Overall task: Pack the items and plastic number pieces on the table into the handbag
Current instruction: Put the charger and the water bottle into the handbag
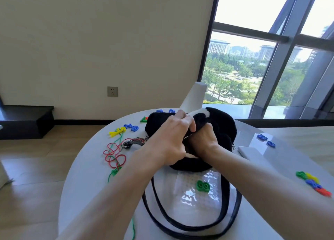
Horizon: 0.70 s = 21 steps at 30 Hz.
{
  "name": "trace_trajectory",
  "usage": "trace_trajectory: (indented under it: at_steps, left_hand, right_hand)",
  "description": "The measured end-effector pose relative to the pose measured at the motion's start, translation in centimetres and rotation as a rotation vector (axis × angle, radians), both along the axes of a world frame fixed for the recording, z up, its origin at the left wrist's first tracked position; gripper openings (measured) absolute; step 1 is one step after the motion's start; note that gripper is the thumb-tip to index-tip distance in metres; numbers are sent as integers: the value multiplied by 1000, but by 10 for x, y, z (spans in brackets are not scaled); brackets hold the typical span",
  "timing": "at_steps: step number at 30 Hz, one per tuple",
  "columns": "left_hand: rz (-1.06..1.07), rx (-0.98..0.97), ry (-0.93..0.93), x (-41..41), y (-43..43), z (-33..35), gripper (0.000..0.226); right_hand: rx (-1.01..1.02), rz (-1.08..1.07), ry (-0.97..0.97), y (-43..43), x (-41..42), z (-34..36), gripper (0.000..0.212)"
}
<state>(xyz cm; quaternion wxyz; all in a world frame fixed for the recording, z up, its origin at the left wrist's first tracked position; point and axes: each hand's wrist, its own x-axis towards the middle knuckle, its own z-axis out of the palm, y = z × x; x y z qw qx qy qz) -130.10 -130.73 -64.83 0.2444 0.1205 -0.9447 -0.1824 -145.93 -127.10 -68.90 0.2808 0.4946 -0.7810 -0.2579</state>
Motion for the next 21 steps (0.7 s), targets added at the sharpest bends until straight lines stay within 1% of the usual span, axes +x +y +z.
trace_trajectory:
  at_steps: [3, 6, 9, 10, 12, 13, 14, 16, 18, 19, 21]
  left_hand:
    - [28, 36, -111, 4, -5, -7, 50]
    - [60, 118, -227, 5, -8, -17, 57]
    - [99, 137, -355, 0, -11, -25, 73]
    - [115, 120, -398, -2, -12, -28, 78]
    - [124, 119, -442, -8, -15, -34, 78]
    - [123, 126, -448, -11, -16, -36, 74]
    - [122, 127, -454, -13, -16, -36, 70]
    - [132, 116, -476, -17, -17, -34, 63]
    - [150, 84, -472, -19, -16, -27, 55]
    - [165, 66, -443, -19, -16, -23, 51]
    - [185, 65, -342, -19, -16, -12, 48]
  right_hand:
    - [-71, 115, -223, 26, 11, 6, 21]
    - [-84, 211, -465, 61, 18, 16, 11]
    - [-33, 189, -714, 83, 15, 45, 21]
    - [-69, 191, -798, 86, 13, 57, 22]
    - [-243, 220, -914, 81, 0, 80, 24]
    - [-360, 239, -936, 73, -10, 91, 25]
    - [-477, 252, -920, 63, -22, 99, 24]
    - [-641, 255, -844, 37, -47, 108, 19]
    - [-693, 221, -771, 7, -72, 110, 18]
    - [-684, 187, -735, -8, -85, 109, 25]
    - [-634, 103, -685, -38, -107, 107, 47]
